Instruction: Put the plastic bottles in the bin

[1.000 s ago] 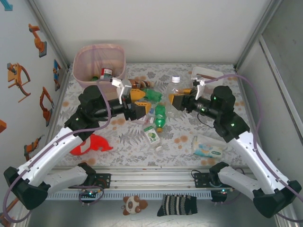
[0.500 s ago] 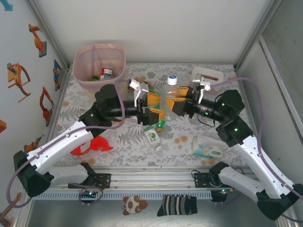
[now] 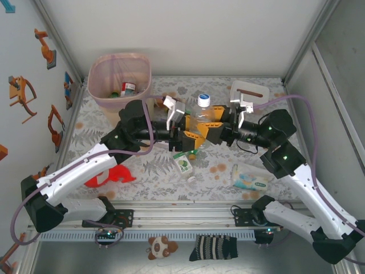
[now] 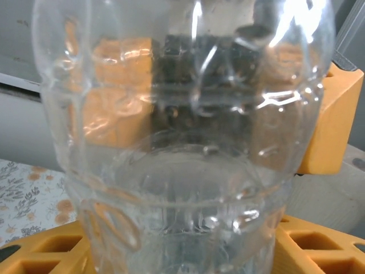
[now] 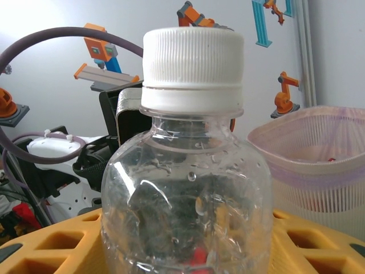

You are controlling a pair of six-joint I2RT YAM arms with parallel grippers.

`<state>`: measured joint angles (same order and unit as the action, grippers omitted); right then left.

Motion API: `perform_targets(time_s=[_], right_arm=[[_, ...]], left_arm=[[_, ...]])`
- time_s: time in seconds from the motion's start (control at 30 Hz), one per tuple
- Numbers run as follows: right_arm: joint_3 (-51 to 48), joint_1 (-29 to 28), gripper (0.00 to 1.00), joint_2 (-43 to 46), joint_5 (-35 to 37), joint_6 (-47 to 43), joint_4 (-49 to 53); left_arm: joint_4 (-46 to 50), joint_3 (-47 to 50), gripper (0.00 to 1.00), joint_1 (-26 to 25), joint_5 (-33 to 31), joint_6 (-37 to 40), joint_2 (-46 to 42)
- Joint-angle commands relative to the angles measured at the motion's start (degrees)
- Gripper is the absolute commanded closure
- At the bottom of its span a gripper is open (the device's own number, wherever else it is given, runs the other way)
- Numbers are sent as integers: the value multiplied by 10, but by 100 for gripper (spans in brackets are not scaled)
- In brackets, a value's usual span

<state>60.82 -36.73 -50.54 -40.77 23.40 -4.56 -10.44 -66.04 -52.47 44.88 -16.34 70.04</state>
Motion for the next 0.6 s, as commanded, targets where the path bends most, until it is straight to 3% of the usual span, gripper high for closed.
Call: perform_targets(time_s=[0.0,0.17,0.3,0.57], right_arm=[[21,-11,46,13,-5,-17,-21],[23,-18,46,13,0,-17,-11],[25,-22,36,18,14,-23,7],[15,-24,19,47,73,-65,49]], left_arm=[[-33,0,45,-1,24,-2,-11],[-39,3,50,-1,24,-2,-16],[-27,6,52,-1,9,5,-27],[91,-10,55,1,-101,58,-61]])
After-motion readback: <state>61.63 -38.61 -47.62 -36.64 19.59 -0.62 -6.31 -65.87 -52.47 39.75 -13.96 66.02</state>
